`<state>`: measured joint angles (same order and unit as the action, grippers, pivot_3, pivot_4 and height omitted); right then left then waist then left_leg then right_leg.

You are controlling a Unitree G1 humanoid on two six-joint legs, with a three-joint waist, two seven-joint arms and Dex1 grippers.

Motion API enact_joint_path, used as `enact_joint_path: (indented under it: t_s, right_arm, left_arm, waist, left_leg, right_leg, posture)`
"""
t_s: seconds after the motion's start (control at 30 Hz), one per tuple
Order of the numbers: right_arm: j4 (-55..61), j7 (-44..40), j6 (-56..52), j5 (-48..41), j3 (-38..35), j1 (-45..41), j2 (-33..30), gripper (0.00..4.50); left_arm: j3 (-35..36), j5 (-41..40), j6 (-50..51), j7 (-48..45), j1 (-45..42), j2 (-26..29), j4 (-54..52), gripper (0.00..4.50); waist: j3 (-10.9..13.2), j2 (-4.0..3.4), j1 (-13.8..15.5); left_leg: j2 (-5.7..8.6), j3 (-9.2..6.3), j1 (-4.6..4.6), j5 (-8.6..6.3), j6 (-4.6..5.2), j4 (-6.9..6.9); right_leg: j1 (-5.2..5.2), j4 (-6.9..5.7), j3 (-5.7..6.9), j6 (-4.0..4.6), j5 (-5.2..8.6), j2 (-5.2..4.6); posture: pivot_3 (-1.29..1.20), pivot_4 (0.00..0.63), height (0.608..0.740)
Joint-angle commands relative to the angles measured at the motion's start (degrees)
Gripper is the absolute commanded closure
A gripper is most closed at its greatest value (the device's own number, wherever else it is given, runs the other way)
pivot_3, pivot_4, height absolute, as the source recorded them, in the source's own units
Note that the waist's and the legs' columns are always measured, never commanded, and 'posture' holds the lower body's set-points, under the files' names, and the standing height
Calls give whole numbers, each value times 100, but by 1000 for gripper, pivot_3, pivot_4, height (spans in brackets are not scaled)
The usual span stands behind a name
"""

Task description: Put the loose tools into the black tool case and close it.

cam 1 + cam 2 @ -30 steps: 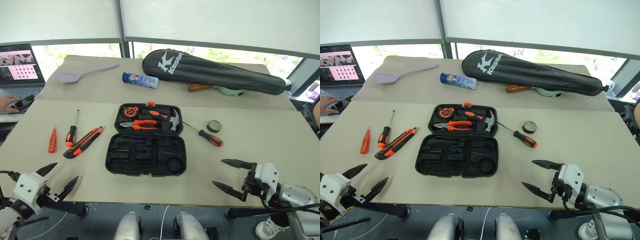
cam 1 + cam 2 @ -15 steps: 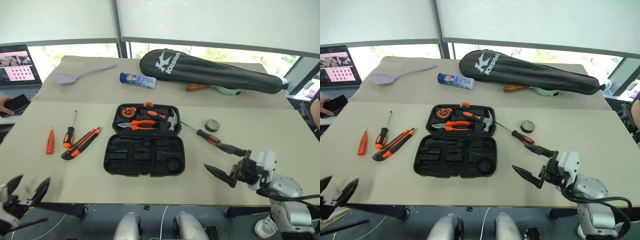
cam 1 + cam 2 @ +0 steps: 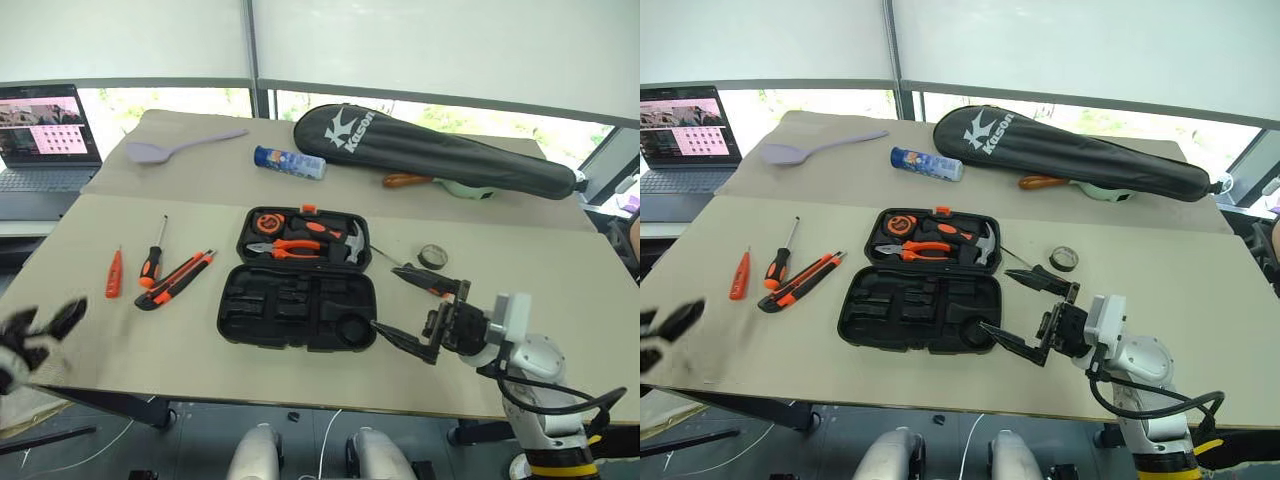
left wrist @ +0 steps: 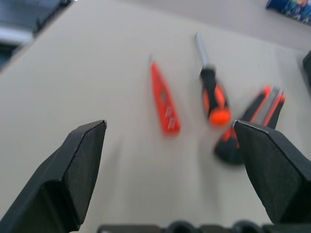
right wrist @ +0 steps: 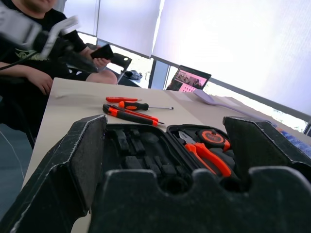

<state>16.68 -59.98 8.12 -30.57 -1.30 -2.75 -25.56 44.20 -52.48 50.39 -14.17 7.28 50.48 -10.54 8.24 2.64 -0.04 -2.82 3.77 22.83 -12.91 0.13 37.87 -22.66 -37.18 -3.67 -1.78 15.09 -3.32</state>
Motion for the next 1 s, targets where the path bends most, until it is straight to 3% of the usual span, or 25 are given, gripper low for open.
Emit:
enact_joint_path:
  t_s: [0.03, 0.13, 0.23, 0.33, 0.47, 0.6, 0.8, 0.93, 1.0]
  right_arm:
    - [214, 257, -331, -173, 17, -283, 21, 55]
    - [170, 305, -404, -138, 85, -434, 75, 55]
    - [145, 310, -405, -94, 106, -456, 90, 55]
    - [175, 354, -390, -62, 81, -391, 89, 0]
    - [252, 453, -393, -36, 83, -330, 97, 0]
    - [264, 519, -385, -19, 93, -300, 98, 0]
    - [292, 544, -372, -19, 7, -238, -8, 0]
    - [322, 562, -381, -49, -286, -44, -234, 0]
    - [277, 504, -383, -49, -493, 102, -446, 0]
  left_arm:
    - [-817, 277, 604, 261, -1001, 244, 651, 0]
    - [-1716, 809, 639, 206, -2156, 221, 1497, 0]
    - [-2150, 1167, 628, 47, -2695, 168, 2048, 0]
    - [-2654, 1520, 581, -212, -3149, 59, 2555, 719]
    - [-2945, 1812, 675, -537, -3371, 20, 2920, 2318]
    - [-2956, 2000, 411, -893, -3481, -96, 3153, 3637]
    - [-2586, 2294, -960, -1451, -3497, -108, 3151, 3632]
    - [-2571, 2357, -2814, -3069, -3206, -9, 2569, 3632]
    - [-2953, 2328, -3088, -3930, -3129, 102, 1970, 3632]
  waist:
    - [6, -9, -66]
    - [6, -9, -77]
    - [4, -4, -91]
    - [5, -5, -86]
    - [6, -4, -71]
    - [7, -7, -70]
    - [8, -5, -30]
    - [9, -2, -24]
    - [10, -2, 2]
  left_leg:
    - [-1, -3, 1, 0, 0, -1]
    - [-1, -7, 9, -1, -1, -7]
    - [-3, 2, 37, 1, -6, -6]
    - [-3, -1, 51, -1, -9, -6]
    - [0, 11, 56, -1, -9, -5]
    - [0, 12, 51, 0, -9, -4]
    - [0, 11, 53, 1, -11, -1]
    - [0, 11, 68, 1, -11, -1]
    - [2, 14, 73, 0, -11, -1]
  right_leg:
    - [-4, 0, -5, 0, 0, 0]
    - [-14, -3, -5, 1, 0, 10]
    - [-39, -6, -2, 5, -3, 20]
    - [-56, -6, -6, 4, -2, 18]
    - [-54, -4, -3, 3, -2, 16]
    - [-51, -7, -4, 3, -1, 16]
    - [-49, -9, -2, 3, -2, 16]
    - [-56, -1, 1, 3, -2, 12]
    - [-58, 4, 3, 2, -2, 5]
  posture:
    - [0, 150, 740]
    - [0, 150, 740]
    - [0, 150, 740]
    - [0, 150, 740]
    - [0, 150, 740]
    - [0, 150, 740]
    - [0, 150, 740]
    - [0, 150, 740]
    - [0, 150, 740]
